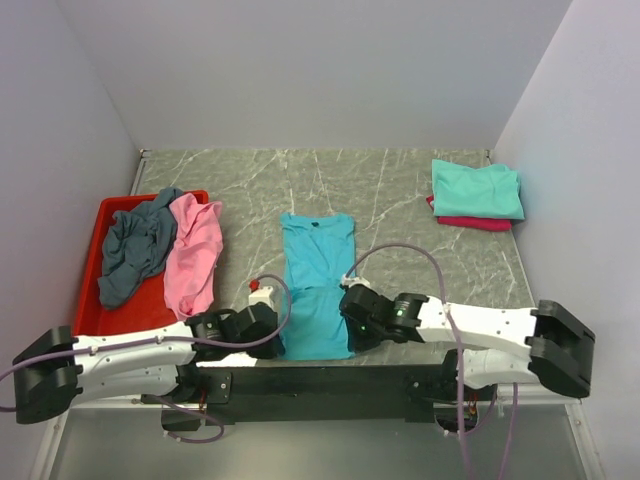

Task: Fold and stack the t-shirts
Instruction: Fold the tshirt

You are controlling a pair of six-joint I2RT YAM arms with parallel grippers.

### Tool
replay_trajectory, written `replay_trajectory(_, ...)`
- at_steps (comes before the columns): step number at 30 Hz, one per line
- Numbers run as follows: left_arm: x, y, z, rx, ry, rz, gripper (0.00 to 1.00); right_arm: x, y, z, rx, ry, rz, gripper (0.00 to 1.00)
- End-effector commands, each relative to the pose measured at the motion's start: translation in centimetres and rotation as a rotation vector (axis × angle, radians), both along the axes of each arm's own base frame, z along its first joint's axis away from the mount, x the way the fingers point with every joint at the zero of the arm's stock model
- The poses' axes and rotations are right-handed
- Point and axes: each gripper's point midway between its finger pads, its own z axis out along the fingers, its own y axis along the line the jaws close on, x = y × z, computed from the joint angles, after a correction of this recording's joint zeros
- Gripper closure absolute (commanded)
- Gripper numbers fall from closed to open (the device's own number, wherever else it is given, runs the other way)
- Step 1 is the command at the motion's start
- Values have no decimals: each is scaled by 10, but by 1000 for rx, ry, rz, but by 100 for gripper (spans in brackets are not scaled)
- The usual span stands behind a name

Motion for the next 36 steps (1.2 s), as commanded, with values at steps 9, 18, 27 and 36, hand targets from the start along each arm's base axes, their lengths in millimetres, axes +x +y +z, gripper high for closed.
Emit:
replay_trajectory(9, -54, -39, 60, -221, 83, -183, 100, -62, -21, 42, 27, 120, 102, 100)
replay_trajectory(18, -16, -60, 125, -429, -111, -12, 100, -16, -19, 97, 99, -118, -30, 100)
replay_trajectory(27, 43, -69, 135, -325, -274, 33, 100, 60, -27, 115, 84, -301, -142, 100)
replay_trajectory(36, 95, -63, 142, -305, -364, 65, 100, 111, -24, 123, 77, -387, -159, 100)
